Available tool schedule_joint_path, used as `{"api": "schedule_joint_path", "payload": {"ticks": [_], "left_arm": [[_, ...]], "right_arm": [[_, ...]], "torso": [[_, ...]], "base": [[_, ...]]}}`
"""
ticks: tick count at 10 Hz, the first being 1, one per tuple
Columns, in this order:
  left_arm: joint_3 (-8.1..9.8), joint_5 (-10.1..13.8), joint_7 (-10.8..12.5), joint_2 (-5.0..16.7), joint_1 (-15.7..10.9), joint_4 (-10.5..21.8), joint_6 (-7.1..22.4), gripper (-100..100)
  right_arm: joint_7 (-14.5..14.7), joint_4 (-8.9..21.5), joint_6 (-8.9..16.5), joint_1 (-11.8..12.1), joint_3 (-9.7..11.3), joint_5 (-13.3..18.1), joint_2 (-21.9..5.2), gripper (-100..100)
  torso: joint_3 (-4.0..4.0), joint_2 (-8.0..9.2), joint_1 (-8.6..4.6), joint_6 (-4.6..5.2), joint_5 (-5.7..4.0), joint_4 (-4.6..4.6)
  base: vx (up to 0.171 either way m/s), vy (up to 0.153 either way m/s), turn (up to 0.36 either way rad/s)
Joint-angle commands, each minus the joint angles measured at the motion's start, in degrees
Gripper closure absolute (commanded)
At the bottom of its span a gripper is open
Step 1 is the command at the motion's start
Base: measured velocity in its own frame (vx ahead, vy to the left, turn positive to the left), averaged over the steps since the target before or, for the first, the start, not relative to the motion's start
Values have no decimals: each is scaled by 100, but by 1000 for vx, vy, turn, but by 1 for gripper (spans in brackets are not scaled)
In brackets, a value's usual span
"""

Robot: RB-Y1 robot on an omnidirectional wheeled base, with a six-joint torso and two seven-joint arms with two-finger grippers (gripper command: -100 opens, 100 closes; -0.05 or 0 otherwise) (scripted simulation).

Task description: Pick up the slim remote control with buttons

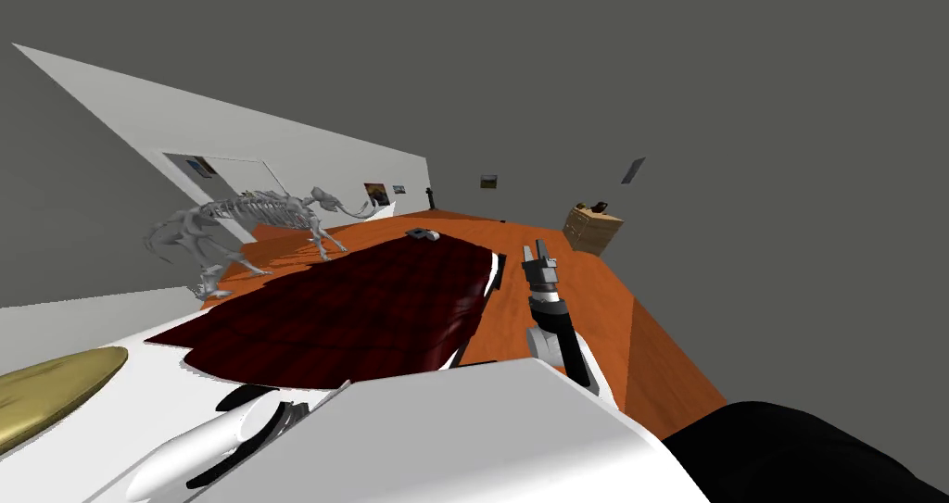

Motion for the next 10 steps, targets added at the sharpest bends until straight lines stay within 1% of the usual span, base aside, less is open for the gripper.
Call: {"api": "schedule_joint_path", "payload": {"ticks": [1, 2, 3, 4, 5, 6, 7, 8, 9, 10], "left_arm": [[-56, 35, -286, 55, -182, 87, 71, 100], [-56, 35, -291, 55, -182, 87, 71, 100], [-102, 60, -495, 104, -338, 155, 140, 100], [-148, 85, -632, 152, -493, 222, 209, 100], [-194, 110, -827, 201, -649, 290, 278, 100], [-194, 110, -902, 201, -649, 290, 278, 100], [-241, 135, -1062, 250, -805, 358, 347, 100], [-241, 135, -1106, 250, -805, 358, 347, 100], [-234, 121, -1029, 231, -768, 329, 326, 100], [-236, 121, -1050, 234, -772, 331, 330, 0]], "right_arm": [[0, 0, 0, 0, 0, 0, 0, 0], [0, 0, 0, 1, -1, 0, 0, 0], [0, 0, 0, 0, 0, 0, 0, 0], [0, 0, 0, 0, -1, 0, 0, 0], [0, 0, 0, 1, 0, 0, 0, 0], [0, 0, 0, 1, 0, 0, 0, 0], [0, 0, 0, 0, 0, 0, 0, 0], [0, 0, 0, 0, 0, 0, 0, 0], [0, 0, 0, -1, 0, 0, 0, 0], [0, 0, 0, -1, 0, 0, 0, 0]], "torso": [[0, 0, 0, 0, 0, 0], [2, 2, 4, -3, -1, 0], [5, 11, 6, 2, 0, 1], [8, 15, 3, -6, 0, 1], [3, 4, -9, -10, -5, 0], [-6, -12, -14, -9, -7, -1], [-1, -2, -9, 2, -4, 1], [5, 8, -5, -3, -5, 2], [8, 15, 0, 3, -4, 3], [12, 23, 9, 4, -1, 4]], "base": [[78, -26, 250], [55, -27, 145], [48, -36, 280], [96, -73, 432], [144, -74, 448], [85, -60, 153], [49, -55, 209], [41, -42, 152], [15, -15, 16], [0, 0, 0]]}}
